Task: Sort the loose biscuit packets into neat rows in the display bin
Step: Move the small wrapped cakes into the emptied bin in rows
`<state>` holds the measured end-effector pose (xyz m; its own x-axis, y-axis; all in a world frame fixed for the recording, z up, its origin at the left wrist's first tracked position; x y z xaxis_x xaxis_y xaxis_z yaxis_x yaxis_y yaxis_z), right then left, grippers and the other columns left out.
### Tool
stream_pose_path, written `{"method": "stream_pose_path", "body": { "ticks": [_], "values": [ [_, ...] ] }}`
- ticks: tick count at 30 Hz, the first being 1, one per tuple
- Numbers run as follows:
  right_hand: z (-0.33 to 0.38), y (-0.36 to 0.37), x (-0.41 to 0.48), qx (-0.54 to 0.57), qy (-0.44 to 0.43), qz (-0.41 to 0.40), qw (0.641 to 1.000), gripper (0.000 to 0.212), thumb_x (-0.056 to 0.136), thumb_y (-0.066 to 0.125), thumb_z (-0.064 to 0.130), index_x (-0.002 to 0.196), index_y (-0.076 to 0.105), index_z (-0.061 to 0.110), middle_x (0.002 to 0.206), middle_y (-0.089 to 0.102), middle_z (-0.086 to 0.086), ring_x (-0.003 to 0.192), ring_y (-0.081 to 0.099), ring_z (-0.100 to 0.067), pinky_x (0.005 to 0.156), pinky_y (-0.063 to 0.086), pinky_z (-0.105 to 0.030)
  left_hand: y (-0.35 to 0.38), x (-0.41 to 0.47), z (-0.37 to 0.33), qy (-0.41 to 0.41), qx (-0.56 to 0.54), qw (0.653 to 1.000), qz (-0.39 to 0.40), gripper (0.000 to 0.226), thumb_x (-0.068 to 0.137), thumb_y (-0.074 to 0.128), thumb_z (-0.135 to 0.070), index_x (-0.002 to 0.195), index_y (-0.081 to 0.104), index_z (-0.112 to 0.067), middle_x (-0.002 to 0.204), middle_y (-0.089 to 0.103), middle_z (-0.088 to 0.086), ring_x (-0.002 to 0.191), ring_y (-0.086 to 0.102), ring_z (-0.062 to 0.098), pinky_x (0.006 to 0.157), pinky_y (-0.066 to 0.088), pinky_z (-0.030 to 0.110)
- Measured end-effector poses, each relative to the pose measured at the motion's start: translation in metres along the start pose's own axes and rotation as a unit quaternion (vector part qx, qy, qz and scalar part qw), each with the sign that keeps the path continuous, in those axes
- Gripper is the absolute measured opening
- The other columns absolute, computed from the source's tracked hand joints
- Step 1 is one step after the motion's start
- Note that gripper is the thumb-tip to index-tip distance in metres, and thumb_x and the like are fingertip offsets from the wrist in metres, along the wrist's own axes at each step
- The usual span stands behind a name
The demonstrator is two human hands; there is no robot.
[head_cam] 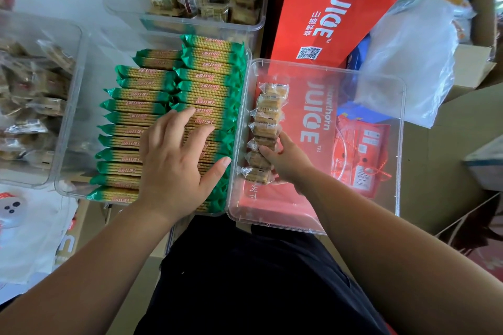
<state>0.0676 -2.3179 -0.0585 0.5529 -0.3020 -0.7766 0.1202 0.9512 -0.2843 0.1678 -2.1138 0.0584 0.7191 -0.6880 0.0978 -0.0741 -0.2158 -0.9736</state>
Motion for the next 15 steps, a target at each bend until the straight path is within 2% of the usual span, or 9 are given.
{"method": "stream_pose_path", "body": {
  "ticks": [2,5,7,10,13,15],
  "values": [
    [-0.001,0.0,-0.001,0.022,0.004,0.022,1.0,0.064,0.096,0.058,0.051,0.151,0.029,0.039,0.112,0.072,-0.006,0.089,0.073,-0.029,0.074,0.063,-0.051,0.001,0.0,0.0,-0.001,-0.004,1.0,-0.003,0.061,0.094,0.049,-0.059,0.127,0.066,-0.011,0.145,0.05,0.018,0.133,0.044,0.044,0.108,0.032,0.056],
    [0.003,-0.003,-0.006,0.068,0.009,0.039,0.997,0.076,0.088,0.053,0.068,0.152,0.026,0.038,0.134,0.061,-0.013,0.096,0.069,-0.027,0.068,0.06,-0.038,0.0,0.002,0.0,0.002,-0.007,1.0,-0.008,0.06,0.094,0.049,-0.058,0.125,0.067,-0.01,0.144,0.051,0.019,0.132,0.045,0.044,0.107,0.034,0.056],
    [0.005,-0.007,-0.011,0.105,0.011,0.033,0.994,0.08,0.088,0.057,0.068,0.153,0.026,0.034,0.13,0.062,-0.012,0.091,0.068,-0.025,0.069,0.058,-0.036,0.0,0.004,-0.001,0.01,-0.001,1.0,-0.003,0.06,0.094,0.049,-0.058,0.125,0.067,-0.01,0.144,0.051,0.019,0.132,0.046,0.044,0.106,0.034,0.056],
    [0.005,-0.011,-0.018,0.135,0.005,0.052,0.99,0.094,0.078,0.08,0.051,0.153,0.028,0.032,0.114,0.066,-0.008,0.091,0.066,-0.022,0.075,0.057,-0.037,0.003,0.005,-0.001,0.015,0.014,0.999,0.029,0.063,0.094,0.048,-0.061,0.13,0.064,-0.012,0.146,0.05,0.018,0.133,0.044,0.045,0.107,0.035,0.058],
    [0.002,-0.013,-0.022,0.125,0.008,0.057,0.99,0.115,0.062,0.09,0.045,0.156,0.024,0.035,0.12,0.058,-0.006,0.1,0.065,-0.025,0.081,0.06,-0.044,0.006,0.006,-0.001,0.011,0.021,0.998,0.059,0.067,0.094,0.045,-0.063,0.135,0.06,-0.013,0.149,0.047,0.018,0.134,0.042,0.045,0.107,0.036,0.06],
    [0.001,-0.015,-0.023,0.112,0.012,0.046,0.993,0.115,0.065,0.09,0.045,0.156,0.021,0.036,0.121,0.055,-0.004,0.099,0.065,-0.024,0.081,0.061,-0.045,0.005,0.007,-0.001,0.009,0.024,0.998,0.061,0.067,0.094,0.044,-0.063,0.136,0.06,-0.013,0.149,0.046,0.017,0.134,0.042,0.044,0.108,0.035,0.06]
  ]
}}
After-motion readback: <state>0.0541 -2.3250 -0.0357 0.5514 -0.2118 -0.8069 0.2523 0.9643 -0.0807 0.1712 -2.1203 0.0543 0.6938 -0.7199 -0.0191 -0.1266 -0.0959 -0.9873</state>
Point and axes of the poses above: each hand's wrist, its own x-axis towards the middle knuckle, its own y-axis out of the palm, z = x × y, the point moved 3 cm from there along x, towards the middle knuckle
